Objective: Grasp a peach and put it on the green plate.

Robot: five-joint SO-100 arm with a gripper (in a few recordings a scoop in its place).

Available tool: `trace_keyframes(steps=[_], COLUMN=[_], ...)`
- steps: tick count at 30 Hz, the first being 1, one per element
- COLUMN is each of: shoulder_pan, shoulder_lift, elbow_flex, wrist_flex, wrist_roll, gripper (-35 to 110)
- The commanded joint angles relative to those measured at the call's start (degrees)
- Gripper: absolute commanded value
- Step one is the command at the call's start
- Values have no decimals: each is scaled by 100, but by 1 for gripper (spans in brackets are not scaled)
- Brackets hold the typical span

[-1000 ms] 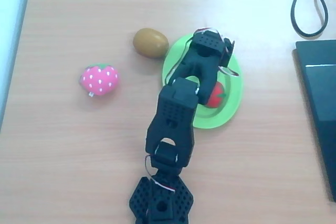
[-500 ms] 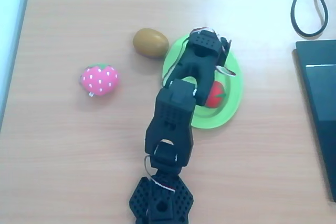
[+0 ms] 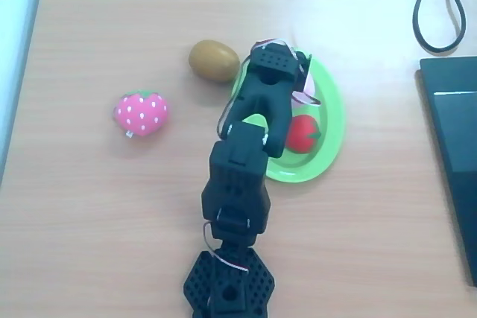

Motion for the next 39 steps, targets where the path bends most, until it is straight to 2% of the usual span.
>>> trace_keyframes(steps=[1,12,20,27,39], shoulder_pan=[-62,-413,-633,-958,-2013], shoulder_lift=[545,1863,3858,4878,7040], elbow_flex=[9,466,2232,3138,6073], wrist_flex=[105,-149,-1749,-1934,-2646], wrist_roll=[53,-132,-624,-729,-853], gripper=[45,37,9,-7,-8])
